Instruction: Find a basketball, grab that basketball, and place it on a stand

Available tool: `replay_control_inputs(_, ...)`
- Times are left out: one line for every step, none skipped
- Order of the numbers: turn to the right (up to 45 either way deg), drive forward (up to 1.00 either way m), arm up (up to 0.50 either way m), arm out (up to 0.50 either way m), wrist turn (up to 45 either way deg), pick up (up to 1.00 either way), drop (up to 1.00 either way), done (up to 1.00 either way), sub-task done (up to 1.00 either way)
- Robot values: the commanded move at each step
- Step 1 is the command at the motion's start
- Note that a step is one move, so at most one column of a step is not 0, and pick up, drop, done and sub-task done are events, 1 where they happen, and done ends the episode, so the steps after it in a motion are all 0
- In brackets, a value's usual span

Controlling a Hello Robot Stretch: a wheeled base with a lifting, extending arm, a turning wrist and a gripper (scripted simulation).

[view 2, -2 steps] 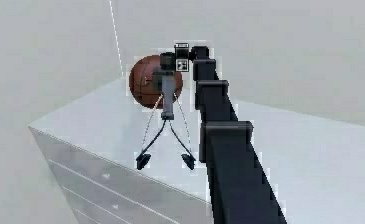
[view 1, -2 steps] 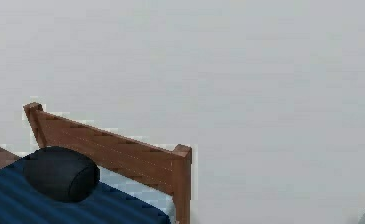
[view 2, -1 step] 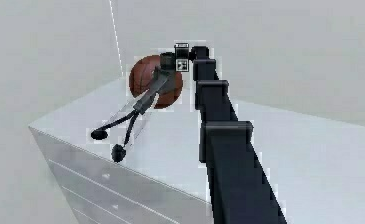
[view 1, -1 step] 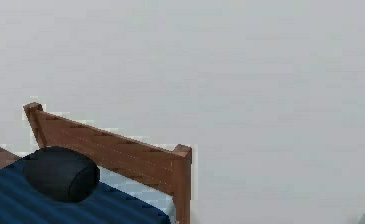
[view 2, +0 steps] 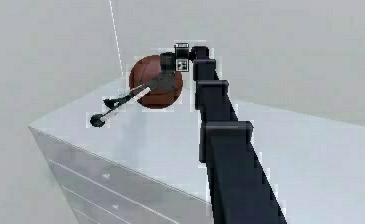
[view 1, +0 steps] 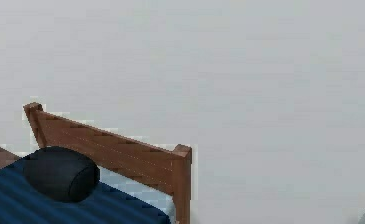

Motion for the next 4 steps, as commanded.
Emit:
replay_control_inputs(0.0, 0.0, 0.0, 0.0, 45.0, 0.0, 0.0, 0.0, 0.0)
replay_control_inputs(0.0, 0.0, 0.0, 0.0, 21.0, 0.0, 0.0, 0.0, 0.0)
replay_control_inputs(0.0, 0.0, 0.0, 0.0, 0.0, 1.0, 0.0, 0.0, 0.0)
replay_control_inputs(0.0, 0.0, 0.0, 0.0, -45.0, 0.0, 0.0, 0.0, 0.0)
